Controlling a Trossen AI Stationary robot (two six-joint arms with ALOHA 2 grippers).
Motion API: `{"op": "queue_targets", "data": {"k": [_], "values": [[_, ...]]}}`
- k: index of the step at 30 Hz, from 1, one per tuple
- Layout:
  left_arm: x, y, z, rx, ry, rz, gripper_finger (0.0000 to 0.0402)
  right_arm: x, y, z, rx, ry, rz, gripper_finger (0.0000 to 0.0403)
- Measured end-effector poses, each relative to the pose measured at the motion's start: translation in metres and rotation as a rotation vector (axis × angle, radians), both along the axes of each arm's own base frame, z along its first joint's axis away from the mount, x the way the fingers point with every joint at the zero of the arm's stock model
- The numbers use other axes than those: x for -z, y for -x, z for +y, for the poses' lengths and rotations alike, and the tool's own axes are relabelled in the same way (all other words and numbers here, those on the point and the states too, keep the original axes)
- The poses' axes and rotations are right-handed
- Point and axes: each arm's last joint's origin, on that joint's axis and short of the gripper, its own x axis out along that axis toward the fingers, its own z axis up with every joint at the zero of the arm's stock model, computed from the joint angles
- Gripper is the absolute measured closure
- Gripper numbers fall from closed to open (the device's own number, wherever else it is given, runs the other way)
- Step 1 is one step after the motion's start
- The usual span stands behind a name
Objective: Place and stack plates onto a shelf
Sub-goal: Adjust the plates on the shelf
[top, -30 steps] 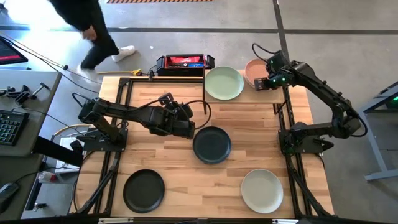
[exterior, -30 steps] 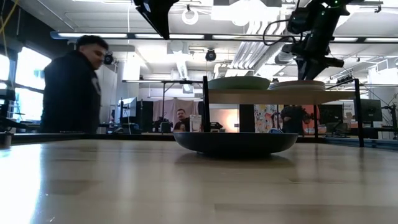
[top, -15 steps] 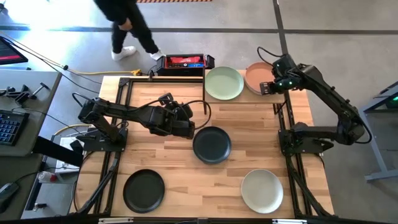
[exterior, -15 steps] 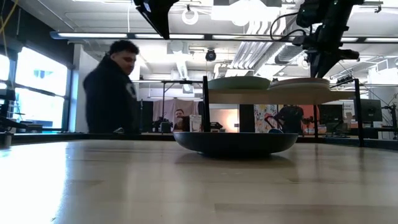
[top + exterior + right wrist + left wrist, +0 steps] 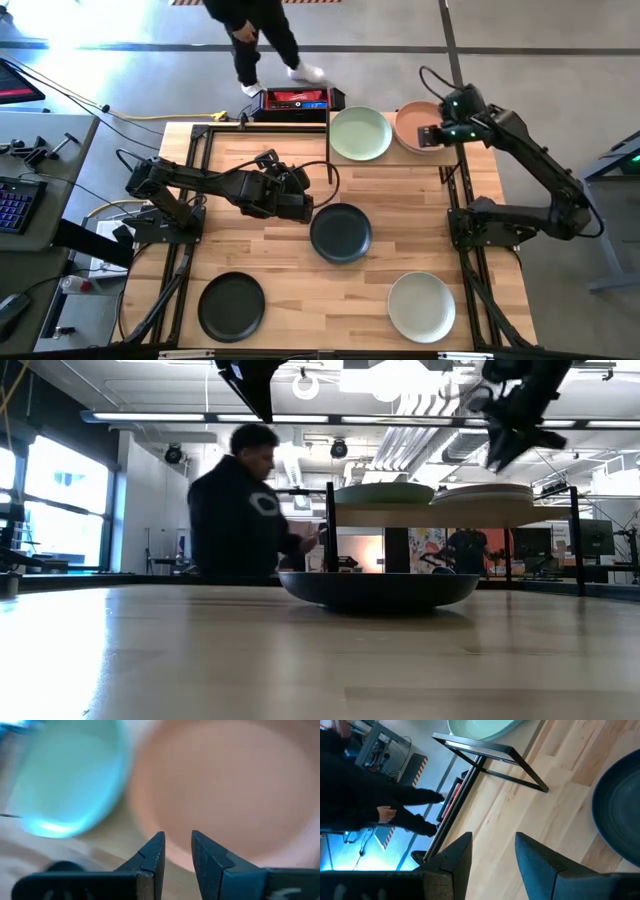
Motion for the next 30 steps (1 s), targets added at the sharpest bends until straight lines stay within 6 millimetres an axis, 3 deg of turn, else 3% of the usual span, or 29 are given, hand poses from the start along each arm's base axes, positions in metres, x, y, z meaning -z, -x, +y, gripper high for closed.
{"op": "queue_targets", "data": {"k": [6, 13, 22, 30], "values": [[0.000, -0.002, 0.000, 0.000, 0.004, -0.022, 0.0264, -0.009, -0.032, 0.005, -0.130, 0.060, -0.179, 0.0327], [-0.002, -0.006, -0.001, 0.028, -0.002, -0.039, 0.0264, -0.003, -0.066, 0.014, -0.216, 0.081, -0.183, 0.0327], [-0.002, -0.006, 0.001, 0.025, -0.003, -0.036, 0.0264, 0.018, -0.095, 0.009, -0.251, 0.020, -0.130, 0.0327], [-0.002, -0.006, 0.001, 0.024, -0.003, -0.036, 0.0264, 0.031, -0.106, 0.004, -0.244, -0.001, -0.073, 0.0327]]}}
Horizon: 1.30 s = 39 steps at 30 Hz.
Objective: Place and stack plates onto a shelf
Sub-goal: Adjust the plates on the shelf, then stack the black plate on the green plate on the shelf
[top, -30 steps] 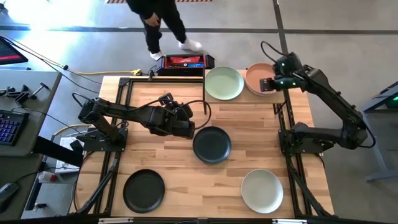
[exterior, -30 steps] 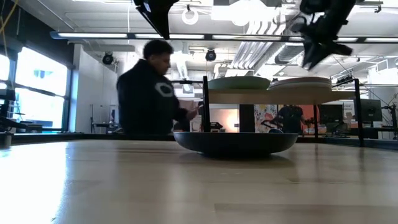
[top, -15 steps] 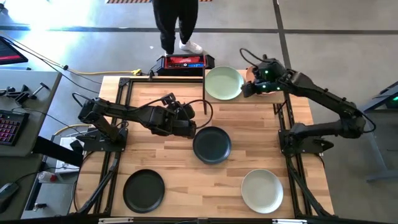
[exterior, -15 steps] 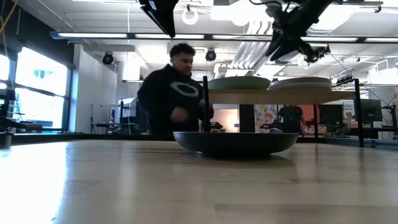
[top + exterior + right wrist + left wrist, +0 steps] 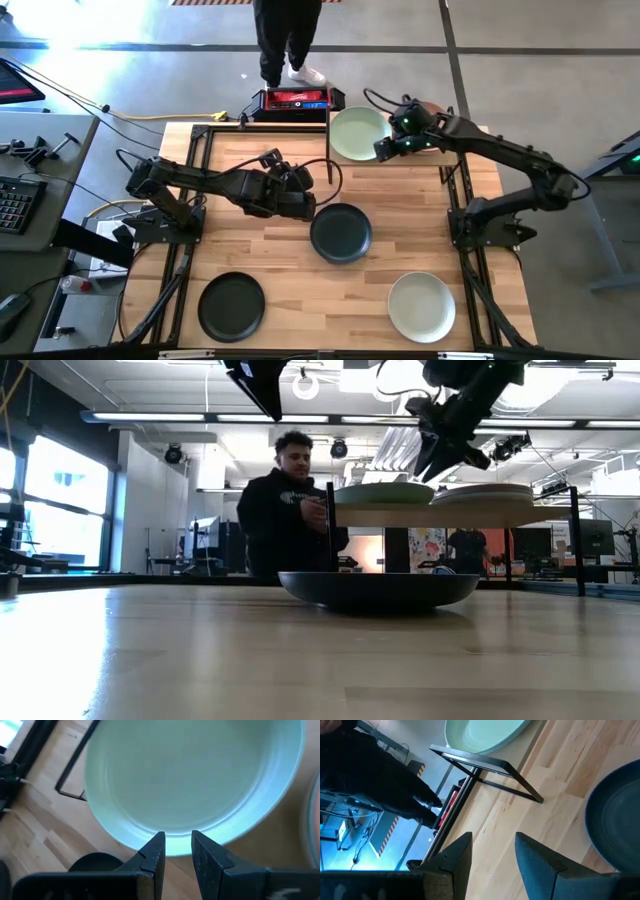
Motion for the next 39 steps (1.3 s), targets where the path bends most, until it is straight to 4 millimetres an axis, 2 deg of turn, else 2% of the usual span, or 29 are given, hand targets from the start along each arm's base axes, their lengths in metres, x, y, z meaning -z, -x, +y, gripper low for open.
{"op": "queue_targets", "data": {"k": [9, 21, 33, 39], "values": [[0.000, 0.000, 0.000, 0.000, 0.000, 0.000, 0.0264, 0.007, -0.004, -0.005, 0.011, 0.005, 0.037, 0.0327], [0.000, 0.000, 0.000, 0.003, 0.010, 0.001, 0.0264, 0.008, 0.004, -0.014, 0.075, 0.005, 0.060, 0.0327], [0.000, 0.000, 0.000, 0.003, 0.011, 0.002, 0.0264, 0.010, 0.008, -0.014, 0.097, 0.027, 0.120, 0.0327], [0.000, 0.000, 0.000, 0.004, 0.011, 0.002, 0.0264, -0.004, 0.007, -0.015, 0.078, 0.057, 0.101, 0.0327]]}}
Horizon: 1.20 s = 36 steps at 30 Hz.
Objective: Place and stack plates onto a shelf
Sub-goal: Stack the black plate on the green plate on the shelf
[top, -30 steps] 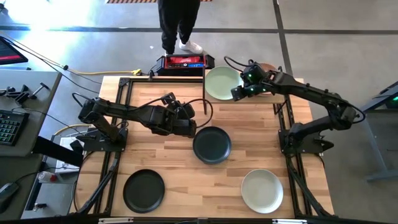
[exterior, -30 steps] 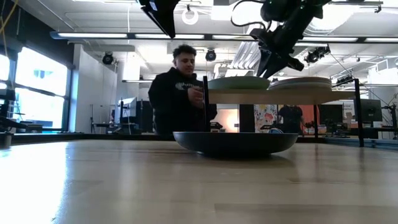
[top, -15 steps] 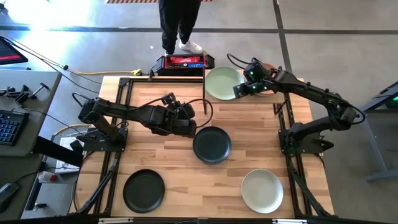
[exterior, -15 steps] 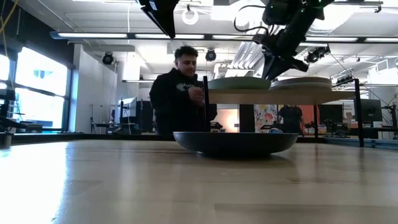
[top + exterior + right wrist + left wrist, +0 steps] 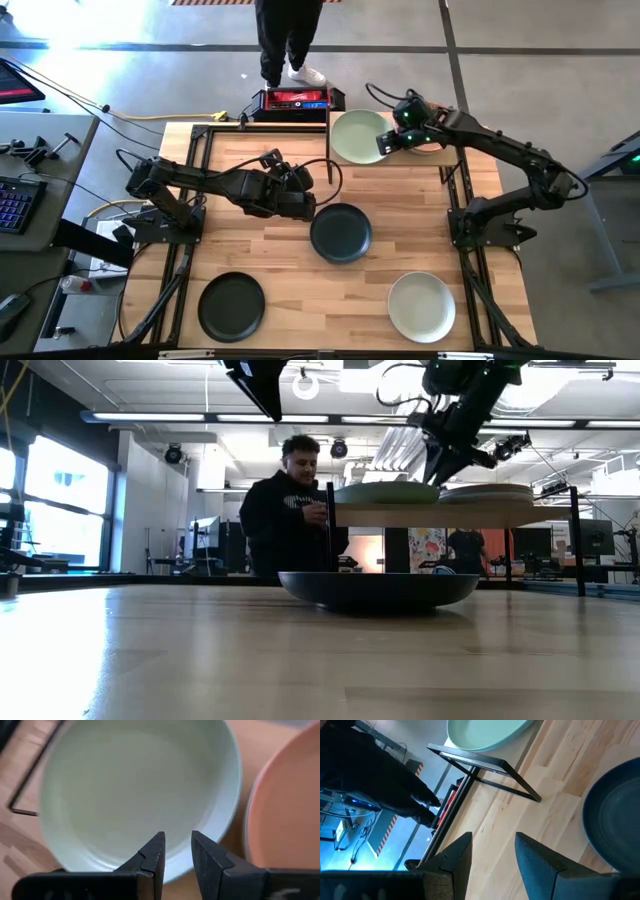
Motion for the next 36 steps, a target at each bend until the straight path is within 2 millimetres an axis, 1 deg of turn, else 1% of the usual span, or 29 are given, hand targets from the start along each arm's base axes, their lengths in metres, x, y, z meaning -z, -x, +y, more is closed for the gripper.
{"op": "queue_targets", "data": {"k": [5, 9, 13, 18, 23, 25, 29, 33, 36], "values": [[0.000, 0.000, 0.000, 0.002, 0.012, 0.000, 0.0264, -0.025, 0.000, 0.000, -0.026, 0.034, -0.035, 0.0327], [0.004, 0.001, -0.002, 0.005, 0.126, 0.002, 0.0264, -0.047, 0.000, 0.007, -0.113, 0.019, -0.061, 0.0327], [0.008, -0.002, -0.005, -0.033, 0.258, -0.052, 0.0264, -0.070, 0.000, 0.023, -0.231, -0.020, -0.078, 0.0327], [0.017, -0.011, -0.003, -0.163, 0.452, -0.146, 0.0264, -0.095, 0.002, 0.046, -0.343, -0.059, -0.081, 0.0327], [0.037, -0.024, 0.002, -0.265, 0.576, -0.139, 0.0264, -0.116, 0.006, 0.069, -0.424, -0.063, -0.077, 0.0327], [0.048, -0.031, 0.005, -0.296, 0.631, -0.112, 0.0264, -0.123, 0.007, 0.076, -0.453, -0.053, -0.085, 0.0327], [0.072, -0.042, 0.013, -0.332, 0.673, -0.032, 0.0264, -0.130, 0.008, 0.087, -0.480, -0.024, -0.074, 0.0327], [0.092, -0.051, 0.019, -0.368, 0.718, 0.028, 0.0264, -0.128, 0.009, 0.095, -0.495, -0.022, -0.042, 0.0327], [0.104, -0.056, 0.023, -0.386, 0.751, 0.060, 0.0265, -0.126, 0.011, 0.100, -0.493, -0.032, -0.005, 0.0327]]}}
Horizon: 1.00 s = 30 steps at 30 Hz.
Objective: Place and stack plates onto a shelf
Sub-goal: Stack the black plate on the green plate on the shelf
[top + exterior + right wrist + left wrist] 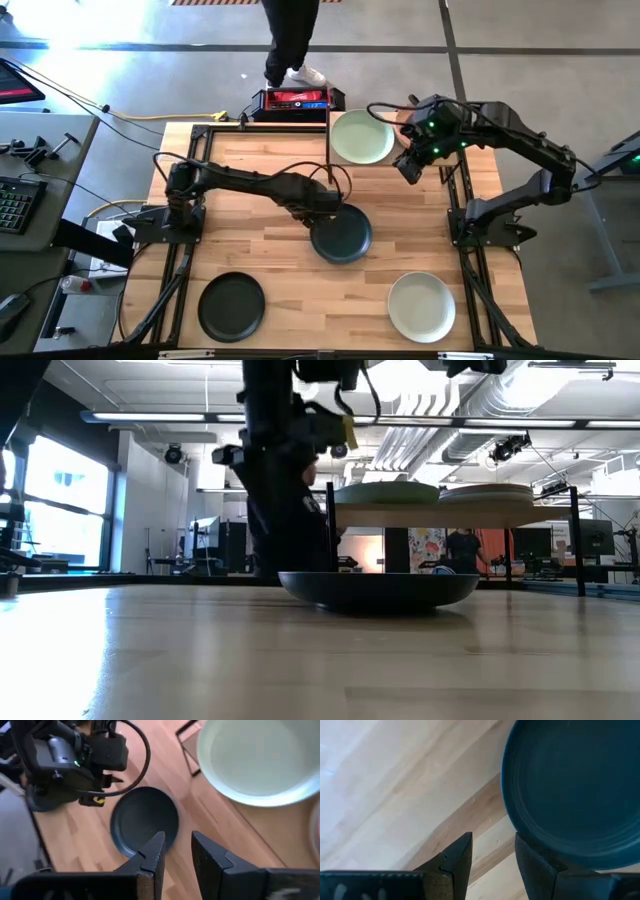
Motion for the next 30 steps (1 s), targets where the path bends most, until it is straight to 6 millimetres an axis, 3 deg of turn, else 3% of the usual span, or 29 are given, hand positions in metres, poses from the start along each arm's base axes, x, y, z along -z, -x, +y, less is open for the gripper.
{"op": "queue_targets", "data": {"k": [8, 20, 30], "values": [[0.022, -0.010, 0.001, 0.014, 0.052, 0.031, 0.0266, 0.003, 0.002, 0.004, 0.023, 0.044, 0.057, 0.0327], [0.022, -0.019, 0.001, 0.010, 0.080, -0.063, 0.0266, 0.003, 0.002, 0.004, 0.034, 0.036, 0.056, 0.0327], [0.045, -0.025, 0.003, 0.016, 0.081, 0.002, 0.0266, 0.003, 0.002, 0.004, 0.038, 0.033, 0.057, 0.0327]]}}
